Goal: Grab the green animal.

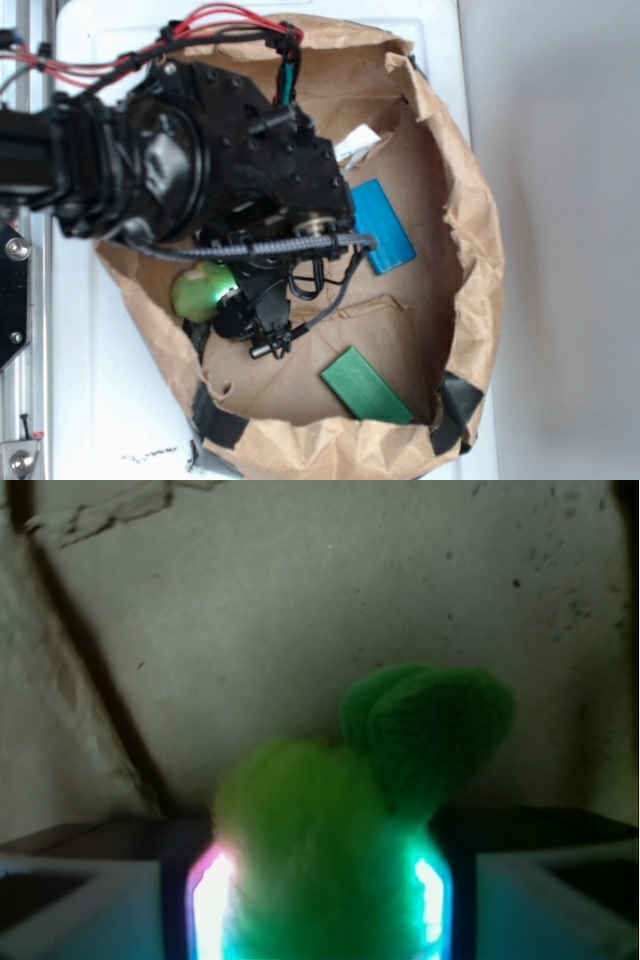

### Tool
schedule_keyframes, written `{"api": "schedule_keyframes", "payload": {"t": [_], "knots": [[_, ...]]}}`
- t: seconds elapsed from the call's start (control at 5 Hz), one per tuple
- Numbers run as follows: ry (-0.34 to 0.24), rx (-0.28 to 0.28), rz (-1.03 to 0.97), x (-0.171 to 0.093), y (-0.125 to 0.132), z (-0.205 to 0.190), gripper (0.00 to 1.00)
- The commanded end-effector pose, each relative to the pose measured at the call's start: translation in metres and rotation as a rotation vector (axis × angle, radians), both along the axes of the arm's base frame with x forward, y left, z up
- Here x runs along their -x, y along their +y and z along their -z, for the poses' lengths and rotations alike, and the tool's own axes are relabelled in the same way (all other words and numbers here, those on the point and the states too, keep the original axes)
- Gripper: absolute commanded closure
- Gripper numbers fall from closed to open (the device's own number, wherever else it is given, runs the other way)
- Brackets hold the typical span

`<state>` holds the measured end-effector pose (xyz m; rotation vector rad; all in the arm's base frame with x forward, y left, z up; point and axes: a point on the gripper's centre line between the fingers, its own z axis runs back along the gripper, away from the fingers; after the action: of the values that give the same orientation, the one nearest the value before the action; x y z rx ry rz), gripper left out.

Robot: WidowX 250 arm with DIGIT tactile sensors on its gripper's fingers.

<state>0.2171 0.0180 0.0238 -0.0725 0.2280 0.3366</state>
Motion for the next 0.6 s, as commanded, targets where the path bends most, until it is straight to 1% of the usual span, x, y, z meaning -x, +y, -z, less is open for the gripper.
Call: {"api": "schedule_keyframes", "payload": {"t": [0.0, 0.2, 0.4], "knots": [[-0.187, 0.005, 0.072, -0.007, 0.006, -0.064, 1.0], [-0.257, -0.001, 0.092, -0.007, 0.006, -0.077, 1.0], [-0.338, 0.0, 0.103, -0.015, 0.008, -0.09, 1.0]]}}
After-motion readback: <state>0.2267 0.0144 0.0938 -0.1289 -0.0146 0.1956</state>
